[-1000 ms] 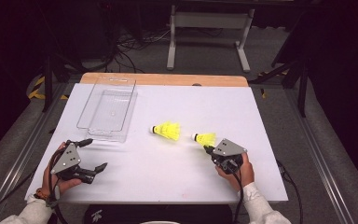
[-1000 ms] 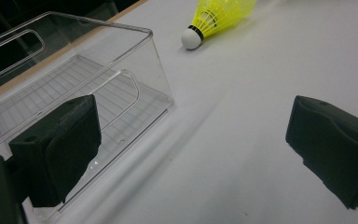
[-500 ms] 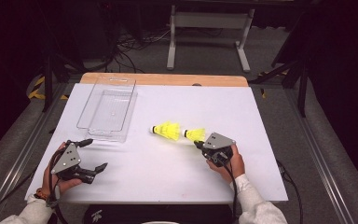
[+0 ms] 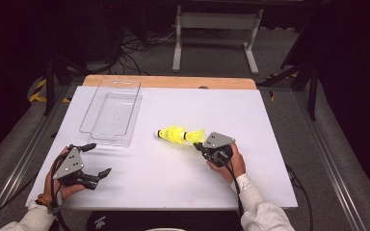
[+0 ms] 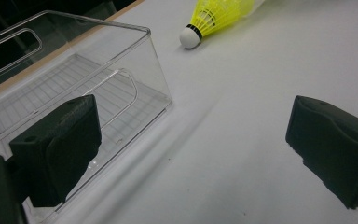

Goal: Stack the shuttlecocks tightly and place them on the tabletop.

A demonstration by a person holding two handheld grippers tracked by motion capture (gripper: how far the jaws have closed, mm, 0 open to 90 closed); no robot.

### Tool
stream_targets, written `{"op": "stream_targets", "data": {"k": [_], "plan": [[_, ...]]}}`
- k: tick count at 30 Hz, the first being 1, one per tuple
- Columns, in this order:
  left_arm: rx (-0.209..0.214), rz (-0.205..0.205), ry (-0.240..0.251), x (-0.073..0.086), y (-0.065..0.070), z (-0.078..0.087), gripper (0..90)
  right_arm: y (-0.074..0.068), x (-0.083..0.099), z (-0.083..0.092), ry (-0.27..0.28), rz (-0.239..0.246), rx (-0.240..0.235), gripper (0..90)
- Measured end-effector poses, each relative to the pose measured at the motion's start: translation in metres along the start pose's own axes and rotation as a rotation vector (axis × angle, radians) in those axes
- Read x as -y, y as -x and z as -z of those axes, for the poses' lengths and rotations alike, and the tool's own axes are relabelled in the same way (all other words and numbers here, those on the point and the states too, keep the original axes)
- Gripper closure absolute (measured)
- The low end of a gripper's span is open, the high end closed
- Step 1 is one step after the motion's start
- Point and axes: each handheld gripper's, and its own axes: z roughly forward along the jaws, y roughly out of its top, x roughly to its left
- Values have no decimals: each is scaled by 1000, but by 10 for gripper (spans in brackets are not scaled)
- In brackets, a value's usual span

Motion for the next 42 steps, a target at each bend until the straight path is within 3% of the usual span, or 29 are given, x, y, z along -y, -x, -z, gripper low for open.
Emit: {"op": "stream_targets", "data": {"k": [14,23,33,42], "plan": [[2,3,-1,0,0,0,42,-4,-11,-17,5,28,-49,900],[0,0,-2,0,0,1,43,-8,-17,-32,-21,51,-59,900],[3,0,2,1,0,1,43,-7,-20,-43,-26,49,-70,891],[3,-2,0,0,0,1,43,-7,-19,-47,-43,39,-78,824]]}}
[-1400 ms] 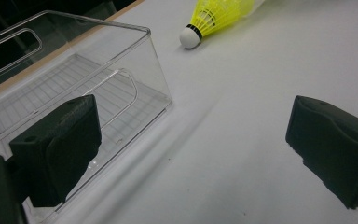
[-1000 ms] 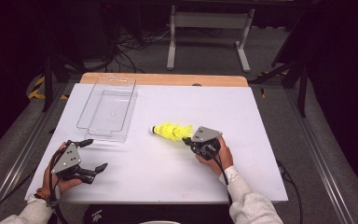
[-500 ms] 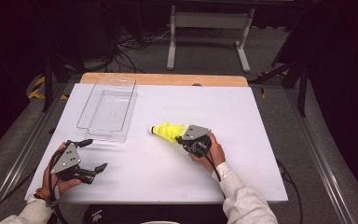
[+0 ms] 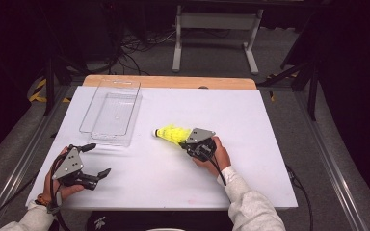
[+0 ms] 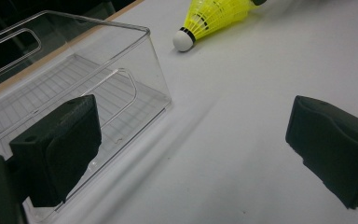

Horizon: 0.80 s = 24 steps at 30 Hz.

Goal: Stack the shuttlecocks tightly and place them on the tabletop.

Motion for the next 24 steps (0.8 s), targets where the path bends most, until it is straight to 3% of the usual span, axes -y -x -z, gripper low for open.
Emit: {"op": "stream_targets", "data": {"k": [9,24], "plan": [[0,-1,1,0,0,0,43,0,2,-2,-21,-6,0,768],[1,-8,4,0,0,2,43,-1,5,1,-48,-18,14,589]]}}
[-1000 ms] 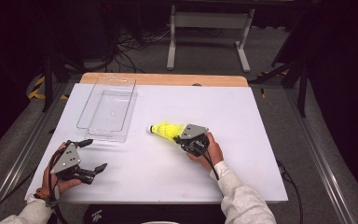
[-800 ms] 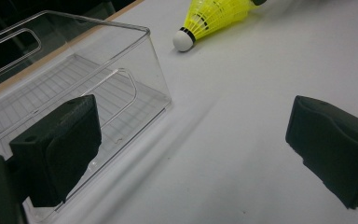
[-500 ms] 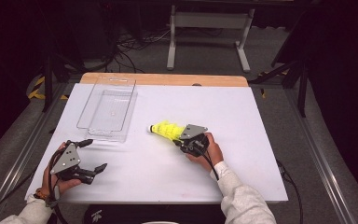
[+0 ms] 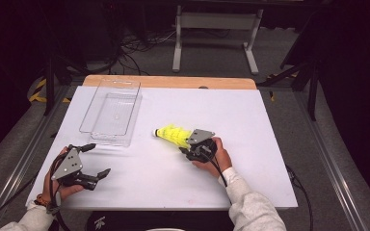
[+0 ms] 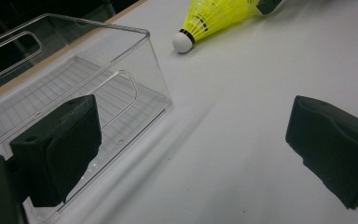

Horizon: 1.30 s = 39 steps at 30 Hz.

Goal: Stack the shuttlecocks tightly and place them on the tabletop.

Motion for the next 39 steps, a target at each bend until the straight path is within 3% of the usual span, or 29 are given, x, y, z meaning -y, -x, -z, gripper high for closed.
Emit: {"op": "stream_targets", "data": {"k": [8,24,34,39], "plan": [[0,-2,1,0,0,0,44,-2,2,13,29,-4,9,564],[8,-4,-3,0,1,-1,46,-1,-8,57,190,-24,86,519],[7,-5,-2,0,1,-1,46,-6,-11,66,211,-12,118,446],[8,-3,0,0,1,0,46,-11,-14,65,215,-5,127,368]]}}
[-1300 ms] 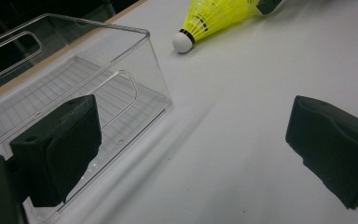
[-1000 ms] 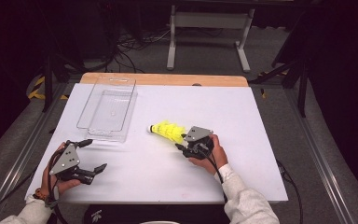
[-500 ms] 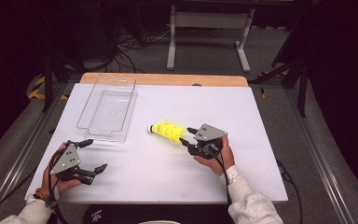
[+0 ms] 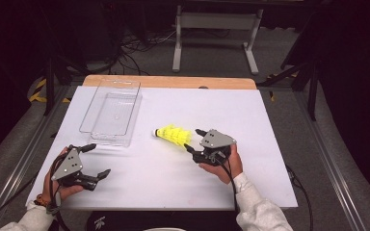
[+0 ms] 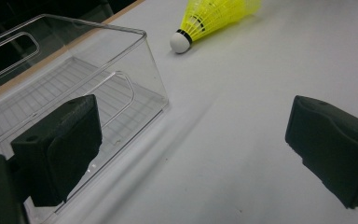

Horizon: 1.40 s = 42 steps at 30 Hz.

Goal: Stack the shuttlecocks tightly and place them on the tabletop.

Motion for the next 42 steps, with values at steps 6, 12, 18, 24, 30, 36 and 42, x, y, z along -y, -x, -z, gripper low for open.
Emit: {"op": "stream_targets", "data": {"k": [6,12,18,24,30,36,42], "plan": [[2,-4,-1,0,0,0,46,-5,1,-2,10,-12,26,216],[2,-9,-1,0,0,0,46,-10,10,1,6,-24,20,147],[5,-8,0,-1,1,-1,46,-18,21,7,-14,-22,37,127],[7,-9,0,-1,1,-1,46,-18,34,17,-7,-31,24,101],[10,-3,4,-1,1,-1,46,-11,45,24,-11,-63,32,84],[17,-2,4,-1,2,-1,45,2,54,28,-37,-68,78,95],[27,2,6,-1,3,-2,44,7,58,27,-43,-63,95,84]]}}
